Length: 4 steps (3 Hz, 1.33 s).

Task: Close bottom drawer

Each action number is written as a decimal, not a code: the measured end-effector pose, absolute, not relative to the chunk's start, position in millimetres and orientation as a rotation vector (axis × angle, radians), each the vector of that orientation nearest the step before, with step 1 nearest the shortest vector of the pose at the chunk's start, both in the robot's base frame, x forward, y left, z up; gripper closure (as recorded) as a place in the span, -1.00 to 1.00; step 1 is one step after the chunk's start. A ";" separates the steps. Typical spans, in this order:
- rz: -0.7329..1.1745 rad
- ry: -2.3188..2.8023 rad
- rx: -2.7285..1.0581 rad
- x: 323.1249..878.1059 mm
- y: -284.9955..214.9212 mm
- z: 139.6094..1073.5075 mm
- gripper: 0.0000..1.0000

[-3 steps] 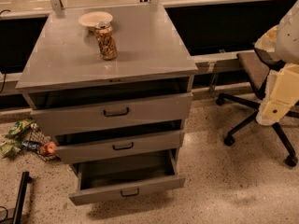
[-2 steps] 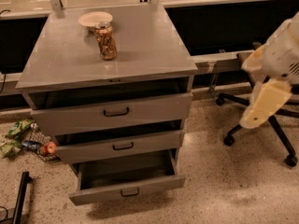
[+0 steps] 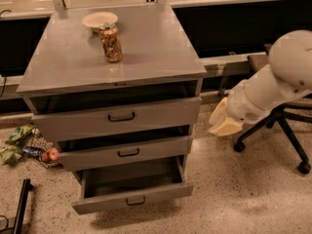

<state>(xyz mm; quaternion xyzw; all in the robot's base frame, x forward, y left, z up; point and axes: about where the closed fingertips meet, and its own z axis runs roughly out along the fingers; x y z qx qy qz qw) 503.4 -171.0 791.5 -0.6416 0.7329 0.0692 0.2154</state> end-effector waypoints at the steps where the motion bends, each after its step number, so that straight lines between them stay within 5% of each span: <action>1: 0.185 2.012 -1.770 513.2 -169.7 782.7 0.74; 2: 0.279 2.046 -1.724 503.4 -164.6 756.2 1.00; 4: 0.436 2.053 -1.571 509.1 -141.0 615.5 1.00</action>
Offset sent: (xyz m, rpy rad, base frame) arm -0.0012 0.0155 -0.1118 0.2093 0.1329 -0.0956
